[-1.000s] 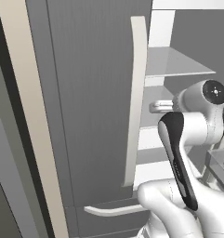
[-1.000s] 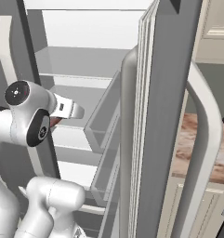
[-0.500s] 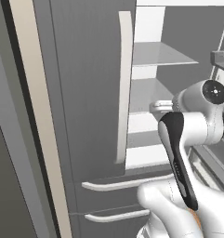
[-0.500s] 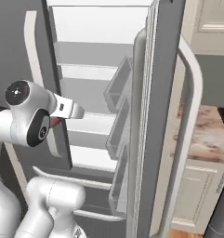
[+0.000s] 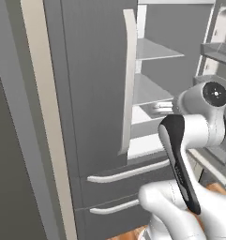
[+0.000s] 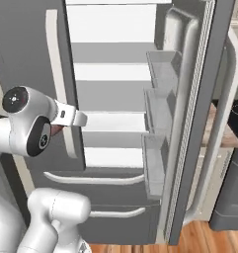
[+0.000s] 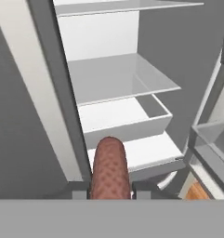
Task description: Retrieve the sausage and cheese from the fridge and place them on the cutting board on the counter.
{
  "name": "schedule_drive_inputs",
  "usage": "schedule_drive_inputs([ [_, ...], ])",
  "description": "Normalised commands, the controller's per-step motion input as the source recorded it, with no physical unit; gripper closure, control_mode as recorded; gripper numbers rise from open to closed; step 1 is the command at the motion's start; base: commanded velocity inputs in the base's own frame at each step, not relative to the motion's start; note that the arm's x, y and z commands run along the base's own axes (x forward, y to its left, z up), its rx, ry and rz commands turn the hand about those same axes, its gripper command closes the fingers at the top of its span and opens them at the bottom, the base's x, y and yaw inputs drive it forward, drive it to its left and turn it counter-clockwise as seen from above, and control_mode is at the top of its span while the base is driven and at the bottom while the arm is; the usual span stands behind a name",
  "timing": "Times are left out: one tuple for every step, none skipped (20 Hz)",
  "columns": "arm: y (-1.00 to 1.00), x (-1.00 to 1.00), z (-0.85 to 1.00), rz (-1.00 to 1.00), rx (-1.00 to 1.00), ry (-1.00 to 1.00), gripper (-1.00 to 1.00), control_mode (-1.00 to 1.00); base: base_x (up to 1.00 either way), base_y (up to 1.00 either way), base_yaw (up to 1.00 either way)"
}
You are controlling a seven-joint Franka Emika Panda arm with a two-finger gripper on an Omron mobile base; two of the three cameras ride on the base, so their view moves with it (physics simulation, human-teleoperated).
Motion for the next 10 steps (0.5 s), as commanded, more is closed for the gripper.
schedule_drive_inputs([
  [0.0, 0.0, 0.0, 0.0, 0.0, 0.0, 1.0, 1.0, -0.33, 0.45, -0.46],
  [0.0, 0.0, 0.0, 0.0, 0.0, 0.0, 1.0, 1.0, -0.44, 0.44, -0.49],
  [0.0, 0.0, 0.0, 0.0, 0.0, 0.0, 1.0, 1.0, -0.57, 0.42, -0.53],
  [0.0, 0.0, 0.0, 0.0, 0.0, 0.0, 1.0, 1.0, -0.73, 0.29, -0.55],
  [0.0, 0.0, 0.0, 0.0, 0.0, 0.0, 1.0, 1.0, -0.8, 0.12, -0.59],
  [0.0, 0.0, 0.0, 0.0, 0.0, 0.0, 1.0, 1.0, -0.82, 0.03, -0.61],
  [0.0, 0.0, 0.0, 0.0, 0.0, 0.0, 1.0, 1.0, -0.79, 0.0, -0.62],
  [0.0, 0.0, 0.0, 0.0, 0.0, 0.0, 1.0, 1.0, -0.73, 0.0, -0.64],
  [0.0, 0.0, 0.0, 0.0, 0.0, 0.0, 1.0, 1.0, -0.69, 0.0, -0.66],
  [0.0, 0.0, 0.0, 0.0, 0.0, 0.0, 1.0, 1.0, -0.63, 0.02, -0.68],
])
